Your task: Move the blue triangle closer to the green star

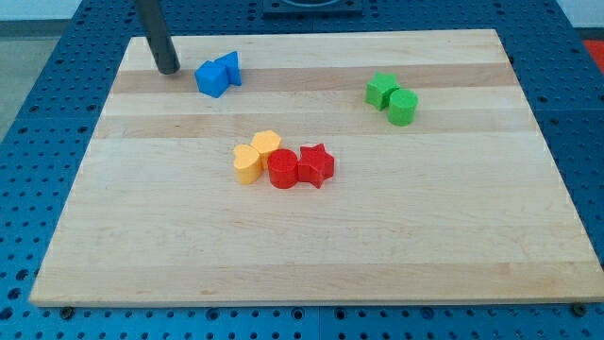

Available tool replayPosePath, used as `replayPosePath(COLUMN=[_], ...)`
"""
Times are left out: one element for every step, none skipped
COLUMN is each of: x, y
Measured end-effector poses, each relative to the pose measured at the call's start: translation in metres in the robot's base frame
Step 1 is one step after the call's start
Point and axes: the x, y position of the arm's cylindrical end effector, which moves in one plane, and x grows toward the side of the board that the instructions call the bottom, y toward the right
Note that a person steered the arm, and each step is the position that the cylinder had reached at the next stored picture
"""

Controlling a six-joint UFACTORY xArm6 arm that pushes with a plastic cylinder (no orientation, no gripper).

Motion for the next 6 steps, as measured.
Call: replayPosePath(x=[0.007, 0.009, 0.009, -0.006, -0.019, -0.019], y=[0.044, 0.076, 0.087, 0.072, 0.070, 0.071])
